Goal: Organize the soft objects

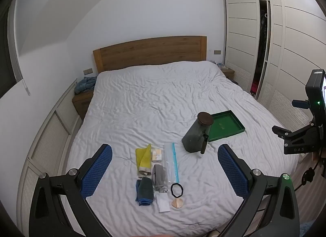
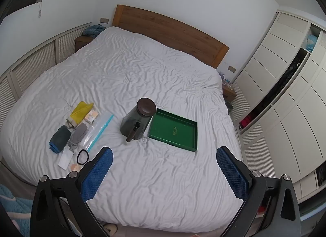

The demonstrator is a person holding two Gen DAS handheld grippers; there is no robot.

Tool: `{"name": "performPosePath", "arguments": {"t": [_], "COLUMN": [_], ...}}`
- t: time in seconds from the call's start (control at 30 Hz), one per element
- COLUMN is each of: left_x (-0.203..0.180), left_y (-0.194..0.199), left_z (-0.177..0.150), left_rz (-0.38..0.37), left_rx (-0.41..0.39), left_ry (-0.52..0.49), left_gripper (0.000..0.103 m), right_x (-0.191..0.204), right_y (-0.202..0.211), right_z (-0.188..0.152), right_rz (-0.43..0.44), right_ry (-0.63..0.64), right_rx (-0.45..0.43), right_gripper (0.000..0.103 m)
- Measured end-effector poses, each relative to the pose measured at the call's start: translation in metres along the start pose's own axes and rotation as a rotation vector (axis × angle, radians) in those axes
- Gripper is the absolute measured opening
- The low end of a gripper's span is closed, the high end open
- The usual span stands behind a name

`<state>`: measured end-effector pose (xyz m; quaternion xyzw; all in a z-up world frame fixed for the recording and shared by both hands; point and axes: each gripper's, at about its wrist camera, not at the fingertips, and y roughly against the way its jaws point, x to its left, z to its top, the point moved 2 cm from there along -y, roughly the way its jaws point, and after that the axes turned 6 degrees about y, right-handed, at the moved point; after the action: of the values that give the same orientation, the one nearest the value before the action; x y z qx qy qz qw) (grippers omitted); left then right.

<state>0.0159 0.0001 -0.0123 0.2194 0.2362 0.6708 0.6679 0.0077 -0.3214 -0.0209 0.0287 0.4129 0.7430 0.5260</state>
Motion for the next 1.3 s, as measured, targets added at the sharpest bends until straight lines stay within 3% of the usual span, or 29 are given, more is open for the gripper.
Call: {"name": "performPosePath", "arguments": {"t": [1.3], "left_x": [-0.0001], "left_y": [0.0], "left_z": [-0.0001], "left_rz": [0.003], "left_rx": [0.004], "left_ry": [-0.004], "left_gripper": [0.102], "right_x": [0.0011], "right_y": [-0.0034], "right_z": [-0.0002], "right_rz": [0.003], "right_ry": [-0.001], "right_rx": [0.004], "right_gripper": [0.103]}}
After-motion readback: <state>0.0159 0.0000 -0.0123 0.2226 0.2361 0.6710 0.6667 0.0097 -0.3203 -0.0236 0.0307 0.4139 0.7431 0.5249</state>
